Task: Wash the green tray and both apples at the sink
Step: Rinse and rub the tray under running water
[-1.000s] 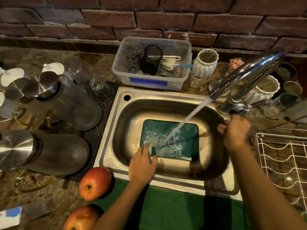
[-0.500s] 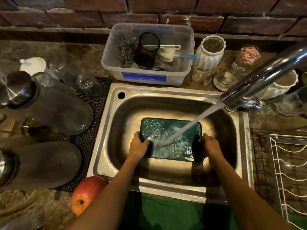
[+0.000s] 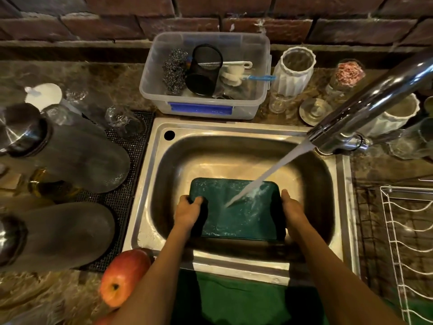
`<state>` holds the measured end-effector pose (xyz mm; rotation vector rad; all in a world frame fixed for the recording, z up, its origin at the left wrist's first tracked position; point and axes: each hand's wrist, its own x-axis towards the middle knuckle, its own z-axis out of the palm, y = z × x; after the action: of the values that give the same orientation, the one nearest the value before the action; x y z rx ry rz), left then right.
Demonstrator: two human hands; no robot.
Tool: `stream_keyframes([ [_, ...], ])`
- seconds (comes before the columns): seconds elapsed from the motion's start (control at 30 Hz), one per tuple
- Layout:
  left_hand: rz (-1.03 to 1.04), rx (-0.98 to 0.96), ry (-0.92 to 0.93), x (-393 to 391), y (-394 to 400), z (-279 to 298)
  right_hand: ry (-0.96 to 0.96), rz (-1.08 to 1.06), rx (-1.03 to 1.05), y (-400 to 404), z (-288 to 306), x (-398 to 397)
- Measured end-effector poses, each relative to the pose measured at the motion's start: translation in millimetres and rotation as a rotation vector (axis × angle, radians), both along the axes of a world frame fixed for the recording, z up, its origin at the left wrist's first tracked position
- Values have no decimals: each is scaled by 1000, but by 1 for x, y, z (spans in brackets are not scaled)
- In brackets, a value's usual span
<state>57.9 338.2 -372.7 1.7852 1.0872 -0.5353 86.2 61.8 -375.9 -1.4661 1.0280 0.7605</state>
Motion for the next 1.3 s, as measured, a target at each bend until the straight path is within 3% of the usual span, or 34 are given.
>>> stream_keyframes([
  [0.33,134,-27,-196,15,-1,21,-119,-132,111,4,23,1],
  [0.73,225,-189,-81,4,-15,13,-320,-52,21,-7,50,24],
  [1.1,180,-163,-66,11,-18,22,-241,-52,11,-10,52,28],
  [1.3,128,-88,-217,25,-17,43,-169,-116,6,-7,39,21],
])
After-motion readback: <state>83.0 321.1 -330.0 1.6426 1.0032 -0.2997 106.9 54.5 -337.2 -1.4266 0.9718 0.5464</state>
